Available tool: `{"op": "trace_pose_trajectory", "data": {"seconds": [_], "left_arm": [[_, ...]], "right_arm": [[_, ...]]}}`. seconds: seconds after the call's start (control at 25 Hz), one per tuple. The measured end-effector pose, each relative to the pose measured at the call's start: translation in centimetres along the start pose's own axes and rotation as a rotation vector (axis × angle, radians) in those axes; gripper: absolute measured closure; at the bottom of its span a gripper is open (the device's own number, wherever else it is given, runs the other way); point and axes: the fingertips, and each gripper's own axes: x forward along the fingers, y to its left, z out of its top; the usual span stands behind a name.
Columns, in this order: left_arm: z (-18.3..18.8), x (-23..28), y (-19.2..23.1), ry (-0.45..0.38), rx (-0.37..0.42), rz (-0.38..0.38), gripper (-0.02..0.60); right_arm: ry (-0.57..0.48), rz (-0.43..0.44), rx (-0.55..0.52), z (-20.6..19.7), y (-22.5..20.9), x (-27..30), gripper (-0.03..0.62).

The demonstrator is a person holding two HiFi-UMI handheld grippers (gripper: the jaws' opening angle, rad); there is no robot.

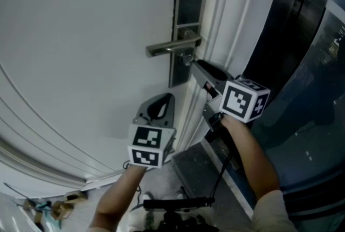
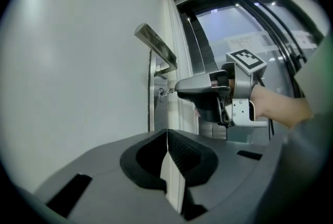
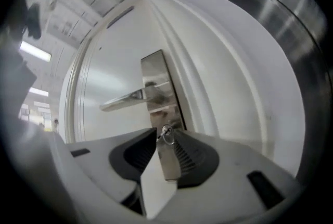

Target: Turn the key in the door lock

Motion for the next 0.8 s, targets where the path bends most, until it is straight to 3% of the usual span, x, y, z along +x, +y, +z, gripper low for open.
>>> {"op": "trace_pose_trajectory", "data": {"seconds": [0.12, 0.24, 0.32, 0.6, 0.8], "left_arm": [[-0.1, 0.1, -0.3, 0.001, -0.001, -0.004, 0.565], [-0.2, 0.2, -0.5, 0.003, -0.003, -0.008, 0.565], [-0.2, 0.1, -0.4, 0.004, -0.004, -0.007, 0.565], [-0.2, -0.2, 0.3, 0.003, -0.008, 0.007, 0.565], [-0.1, -0.3, 0.6, -0.001, -0.003, 0.014, 0.565]], "right_arm": [[0.027, -0.037, -0.279, 0.4, 0.7, -0.4, 0.479], [0.055, -0.049, -0.462, 0.2, 1.2, -0.4, 0.479], [0.08, -0.07, -0.615, 0.0, 1.5, -0.3, 0.441], [0.182, -0.14, -1.243, -1.8, 2.6, 0.7, 0.441], [0.232, -0.179, -1.567, -2.4, 2.3, 1.6, 0.441]]}}
